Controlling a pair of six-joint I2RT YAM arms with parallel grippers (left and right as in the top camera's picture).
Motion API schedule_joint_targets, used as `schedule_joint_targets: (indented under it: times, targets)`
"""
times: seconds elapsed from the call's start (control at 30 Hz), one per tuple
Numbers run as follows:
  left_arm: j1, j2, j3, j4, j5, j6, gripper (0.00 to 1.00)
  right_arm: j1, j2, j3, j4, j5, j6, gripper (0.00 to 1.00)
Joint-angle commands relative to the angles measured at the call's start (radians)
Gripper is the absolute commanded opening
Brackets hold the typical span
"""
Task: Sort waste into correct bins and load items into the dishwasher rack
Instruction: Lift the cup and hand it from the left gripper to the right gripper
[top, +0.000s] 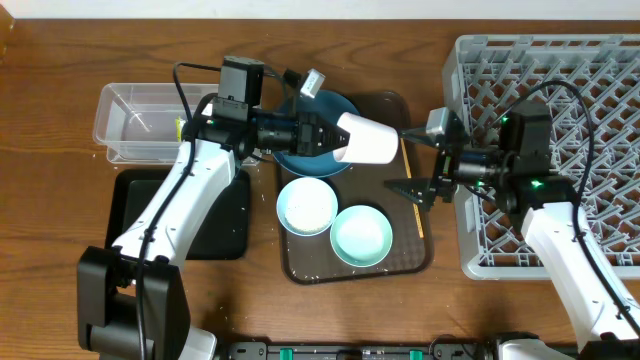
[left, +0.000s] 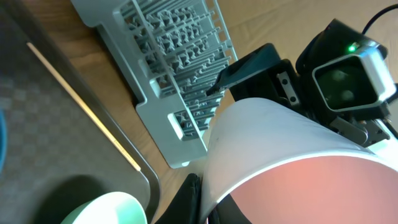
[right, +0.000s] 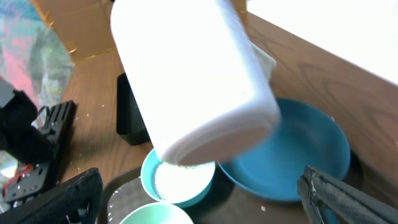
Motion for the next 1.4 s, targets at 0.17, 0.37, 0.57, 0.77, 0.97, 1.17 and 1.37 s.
schedule_joint_targets:
  times: [0.17, 0.37, 0.57, 0.77, 0.97, 1.17, 1.37]
  targets:
    - [-0.027, 0.007, 0.010, 0.005, 0.032, -0.001, 0.08, 0.066, 0.005, 0.016, 0.107, -0.036, -0.043, 0.98]
    - [-0.045, 0.007, 0.010, 0.005, 0.039, -0.002, 0.08, 0.085, 0.005, 0.016, 0.159, -0.035, -0.043, 0.90]
    - [-0.049, 0.007, 0.010, 0.005, 0.039, -0.001, 0.08, 0.087, 0.005, 0.016, 0.159, -0.035, -0.043, 0.83]
    - [-0.049, 0.007, 0.010, 0.005, 0.039, -0.001, 0.09, 0.087, 0.005, 0.016, 0.159, -0.020, -0.043, 0.75]
    - [-0.049, 0.007, 0.010, 0.005, 0.039, -0.001, 0.08, 0.086, 0.005, 0.016, 0.159, -0.019, -0.043, 0.71]
    - [-0.049, 0.007, 0.010, 0.005, 0.039, -0.001, 0.08, 0.085, 0.005, 0.016, 0.158, -0.016, -0.043, 0.66]
    - [-0.049, 0.007, 0.010, -0.006, -0.044, 0.000, 0.30, 0.085, 0.006, 0.016, 0.104, 0.083, -0.035, 0.59]
